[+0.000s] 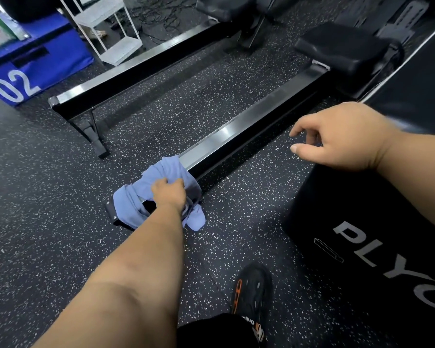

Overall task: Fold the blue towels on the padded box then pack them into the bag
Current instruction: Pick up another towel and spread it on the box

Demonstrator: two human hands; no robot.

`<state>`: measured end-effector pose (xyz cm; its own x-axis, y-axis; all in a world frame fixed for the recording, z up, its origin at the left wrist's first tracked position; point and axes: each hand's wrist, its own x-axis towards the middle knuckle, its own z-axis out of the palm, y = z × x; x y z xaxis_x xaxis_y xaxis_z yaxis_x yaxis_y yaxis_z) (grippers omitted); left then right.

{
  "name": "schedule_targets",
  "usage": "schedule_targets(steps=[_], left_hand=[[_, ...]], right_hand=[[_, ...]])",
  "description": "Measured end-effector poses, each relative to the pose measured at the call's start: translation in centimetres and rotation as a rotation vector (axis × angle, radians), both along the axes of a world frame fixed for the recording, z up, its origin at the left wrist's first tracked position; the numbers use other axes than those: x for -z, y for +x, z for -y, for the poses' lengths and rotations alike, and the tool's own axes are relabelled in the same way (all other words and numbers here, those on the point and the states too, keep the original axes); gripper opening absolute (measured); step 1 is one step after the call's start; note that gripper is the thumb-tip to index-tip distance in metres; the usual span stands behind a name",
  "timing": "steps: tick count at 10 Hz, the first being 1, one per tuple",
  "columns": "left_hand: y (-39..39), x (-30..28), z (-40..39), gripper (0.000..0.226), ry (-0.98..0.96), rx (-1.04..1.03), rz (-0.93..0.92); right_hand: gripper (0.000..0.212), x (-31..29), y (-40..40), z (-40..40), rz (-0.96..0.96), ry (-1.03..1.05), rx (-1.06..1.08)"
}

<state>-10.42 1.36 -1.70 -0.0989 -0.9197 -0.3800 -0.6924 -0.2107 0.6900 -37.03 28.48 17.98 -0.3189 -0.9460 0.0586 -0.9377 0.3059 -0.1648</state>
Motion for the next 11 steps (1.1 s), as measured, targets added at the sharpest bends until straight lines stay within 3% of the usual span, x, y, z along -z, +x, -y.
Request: schedule_targets(steps=[1,2,4,5,7,8,9,10,11], left_hand=[[0.1,-0.1,0.5,0.015,-0.014,-0.073,-0.147],[0.4,-0.1,0.7,0.005,-0.006,-0.067,-0.158],[1.5,-0.3,0.4,0.062,0.141,-0.165,0.078],[0.9,-0.2,0.2,0.06,0.143,-0.194,-0.056],[1.1,1.8,2.7,0.051,0.141,-0.146,-0.118],[1.4,-1.2,1.0,0.021,0.062,-0.217,-0.196],[1.6,-1.8,1.8,0.034,-0.059,-0.311,-0.146],[1.7,-2.5,2.0,0.02,-0.141,-0.327,-0.175],[1.5,-3.2,2.4,0.026,-0.126,-0.35,-0.269]], right_hand=[[0.054,0.0,-0.1,0.2,0.001,-0.016,0.017],[0.054,0.2,-0.1,0.3,0.002,-0.021,0.024],[0.056,0.0,0.0,0.2,0.004,-0.017,0.024],[0.056,0.1,0.0,0.3,-0.015,-0.012,0.025],[0.052,0.2,-0.1,0.2,-0.024,-0.005,0.006],[0.04,0.4,-0.2,0.2,-0.039,-0.004,0.001],[0.036,0.4,-0.2,0.2,-0.054,-0.012,-0.01],[0.035,0.3,-0.1,0.2,-0.054,0.0,-0.006],[0.035,0.2,0.1,0.2,-0.047,0.005,-0.003]])
